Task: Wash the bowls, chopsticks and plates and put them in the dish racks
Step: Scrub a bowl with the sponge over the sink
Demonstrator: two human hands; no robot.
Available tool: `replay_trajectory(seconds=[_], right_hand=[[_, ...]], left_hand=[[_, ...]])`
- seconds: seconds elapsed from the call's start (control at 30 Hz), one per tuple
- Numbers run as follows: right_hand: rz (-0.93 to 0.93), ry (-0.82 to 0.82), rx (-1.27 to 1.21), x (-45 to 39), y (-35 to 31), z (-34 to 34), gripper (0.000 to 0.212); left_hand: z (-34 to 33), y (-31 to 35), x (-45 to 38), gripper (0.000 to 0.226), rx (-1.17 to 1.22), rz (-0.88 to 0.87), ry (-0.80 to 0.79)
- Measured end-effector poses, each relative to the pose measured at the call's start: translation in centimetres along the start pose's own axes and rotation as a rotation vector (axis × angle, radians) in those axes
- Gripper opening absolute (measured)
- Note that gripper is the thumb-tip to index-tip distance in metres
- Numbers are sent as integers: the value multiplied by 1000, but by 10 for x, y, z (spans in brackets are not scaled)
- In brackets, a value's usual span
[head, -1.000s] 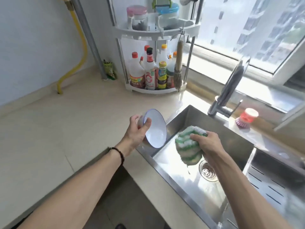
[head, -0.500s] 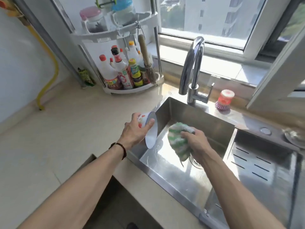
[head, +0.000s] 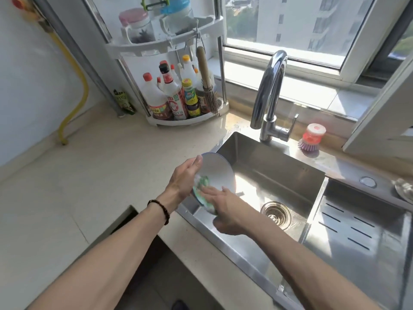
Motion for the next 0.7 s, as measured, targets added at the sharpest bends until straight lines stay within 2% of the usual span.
replay_trajectory(seconds=[0.07, 0.1, 0.13, 0.17, 0.23, 0.27, 0.3, 0.33, 0.4, 0.43, 0.47, 0.5, 0.6, 0.63, 0.7], right_hand=[[35, 38, 380, 0, 17, -1, 86], [24, 58, 418, -3, 19, 1, 85], [4, 65, 353, -6, 16, 3, 84], [-22, 54, 178, -6, 8, 6, 82], [-39, 60, -300, -1, -11, 13, 73], [-20, 64, -398, 3, -15, 14, 70], [5, 43, -373, 7, -16, 12, 72], [6, 11, -257, 10, -8, 6, 81], [-16, 29, 190, 10, 16, -1, 93], [-36, 59, 334, 9, 24, -1, 92], [-70, 89, 362, 6, 27, 1, 90], [-98, 110, 290, 2, 23, 3, 86], [-162, 15, -333, -1, -9, 11, 73], [-147, -2, -430, 1, -15, 10, 75], [-117, 5, -219, 6, -7, 8, 87]], left_hand=[[3, 5, 2, 74, -76, -35, -16], [3, 9, 3, 74, -100, -59, 16], [1, 13, 5, 72, -113, -88, 70], [-1, 18, 8, 69, -120, -107, 133], [-3, 23, 11, 58, -141, -116, 238], [-3, 22, 11, 53, -151, -106, 237], [-1, 21, 10, 51, -154, -93, 194], [2, 19, 8, 53, -161, -82, 126], [6, 19, 5, 57, -177, -56, -1], [5, 20, 6, 56, -184, -50, -14], [3, 22, 7, 54, -188, -59, 5], [1, 25, 9, 52, -198, -67, 54], [-1, 30, 13, 53, -259, -55, 259], [0, 30, 12, 52, -257, -51, 256], [4, 30, 9, 46, -194, -48, 134]])
Point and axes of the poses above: each hand's wrist, its own x-axis away from the middle knuckle, its own z-axis out of the back of the hand, y = z × x, the point moved 5 cm from there along -x, towards the middle knuckle, and after that the axes turned 10 degrees about -z, right-handed, at the moved point
